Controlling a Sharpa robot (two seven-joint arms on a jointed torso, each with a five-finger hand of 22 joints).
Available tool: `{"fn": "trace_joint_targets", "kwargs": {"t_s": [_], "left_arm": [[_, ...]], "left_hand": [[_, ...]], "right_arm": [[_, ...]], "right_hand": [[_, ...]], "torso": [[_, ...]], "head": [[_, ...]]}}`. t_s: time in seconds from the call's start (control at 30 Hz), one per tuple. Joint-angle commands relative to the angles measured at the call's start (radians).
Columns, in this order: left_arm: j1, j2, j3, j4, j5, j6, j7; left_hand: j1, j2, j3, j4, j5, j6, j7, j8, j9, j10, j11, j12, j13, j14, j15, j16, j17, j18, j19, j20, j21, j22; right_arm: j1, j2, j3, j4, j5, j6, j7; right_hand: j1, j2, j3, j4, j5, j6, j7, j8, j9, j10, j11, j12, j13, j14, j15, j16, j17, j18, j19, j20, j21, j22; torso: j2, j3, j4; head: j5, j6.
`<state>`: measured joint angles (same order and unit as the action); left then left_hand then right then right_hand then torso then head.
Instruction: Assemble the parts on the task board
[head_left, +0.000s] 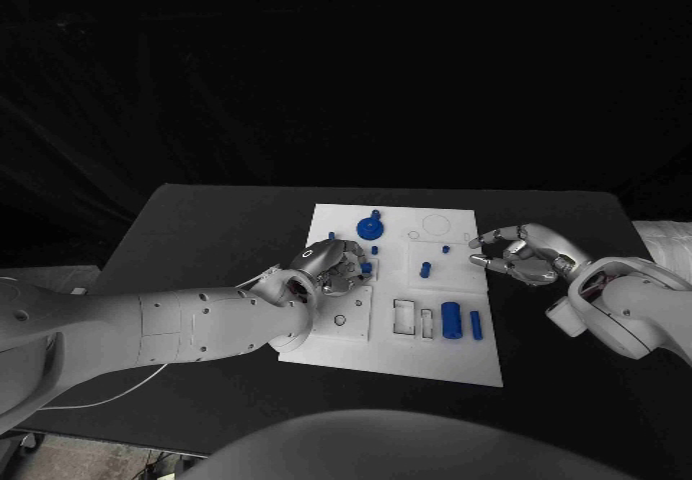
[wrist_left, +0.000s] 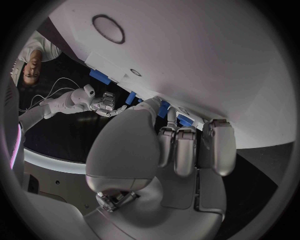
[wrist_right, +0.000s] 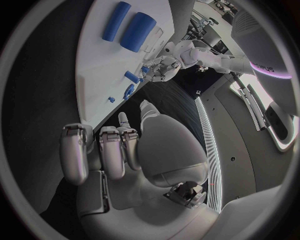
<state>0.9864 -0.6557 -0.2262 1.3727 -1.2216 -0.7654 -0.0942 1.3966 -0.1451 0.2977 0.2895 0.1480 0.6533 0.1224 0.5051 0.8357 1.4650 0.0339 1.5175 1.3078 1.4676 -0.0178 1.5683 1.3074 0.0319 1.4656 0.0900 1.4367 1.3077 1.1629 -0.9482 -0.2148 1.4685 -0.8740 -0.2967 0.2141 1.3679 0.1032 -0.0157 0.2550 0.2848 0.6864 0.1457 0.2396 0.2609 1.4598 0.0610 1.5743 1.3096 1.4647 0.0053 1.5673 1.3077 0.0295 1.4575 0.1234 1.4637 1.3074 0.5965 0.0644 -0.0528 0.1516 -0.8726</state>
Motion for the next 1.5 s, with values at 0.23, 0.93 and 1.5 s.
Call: {"fn": "trace_joint_targets", "kwargs": {"t_s": [0.23, 0.93, 1.5], "left_arm": [[-0.003, -0.007, -0.002, 0.014, -0.087, -0.019, -0.024], [0.114, -0.117, 0.011, 0.165, -0.275, -0.045, -0.081], [0.469, -0.12, -0.004, 0.257, -0.394, 0.892, -0.24]], "left_hand": [[-0.041, -0.011, -0.044, 0.001, -0.081, -0.175, 0.015, -0.014, -0.029, 0.034, 0.017, 0.009, 0.202, 0.103, 0.018, 0.002, 0.263, 0.002, 0.008, 0.018, 0.01, 0.218], [-0.116, -0.028, -0.067, 0.004, -0.095, -0.147, 0.012, 0.066, -0.133, 0.106, 0.016, 0.053, 0.263, 0.103, 0.019, 0.002, 0.263, -0.025, 0.086, 0.022, 0.11, 0.254], [-0.284, -0.035, -0.076, 0.007, -0.095, 0.294, -0.049, -0.091, -0.383, 0.106, -0.024, 0.053, 0.263, 0.103, -0.017, 0.002, 0.263, -0.032, 0.105, -0.015, 0.134, 0.263]], "right_arm": [[-0.001, -0.001, 0.0, 0.0, -0.002, 0.014, 0.006], [-0.001, 0.0, 0.0, -0.003, -0.002, 0.012, 0.007], [-0.001, -0.007, 0.0, 0.016, -0.002, -0.021, 0.06]], "right_hand": [[0.013, 0.003, 0.001, -0.009, 0.003, -0.007, 0.0, -0.005, -0.002, 0.111, 0.002, -0.003, 0.261, 0.106, 0.008, 0.003, 0.263, 0.006, 0.001, 0.002, -0.003, 0.216], [0.015, 0.001, 0.001, -0.011, 0.002, -0.006, 0.0, -0.005, -0.002, 0.111, 0.002, -0.003, 0.261, 0.106, 0.008, 0.003, 0.263, 0.006, 0.002, 0.002, -0.002, 0.217], [-0.028, 0.011, -0.01, 0.032, 0.015, 0.005, 0.001, 0.001, 0.0, 0.111, 0.003, -0.003, 0.261, 0.106, 0.008, 0.003, 0.263, -0.011, 0.056, 0.001, 0.051, 0.239]], "torso": [[0.0, 0.0001, -0.0009], [0.0, 0.0004, -0.0028], [-0.001, 0.0019, -0.0048]], "head": [[-0.002, 0.0], [-0.012, 0.0], [-0.016, 0.0]]}}
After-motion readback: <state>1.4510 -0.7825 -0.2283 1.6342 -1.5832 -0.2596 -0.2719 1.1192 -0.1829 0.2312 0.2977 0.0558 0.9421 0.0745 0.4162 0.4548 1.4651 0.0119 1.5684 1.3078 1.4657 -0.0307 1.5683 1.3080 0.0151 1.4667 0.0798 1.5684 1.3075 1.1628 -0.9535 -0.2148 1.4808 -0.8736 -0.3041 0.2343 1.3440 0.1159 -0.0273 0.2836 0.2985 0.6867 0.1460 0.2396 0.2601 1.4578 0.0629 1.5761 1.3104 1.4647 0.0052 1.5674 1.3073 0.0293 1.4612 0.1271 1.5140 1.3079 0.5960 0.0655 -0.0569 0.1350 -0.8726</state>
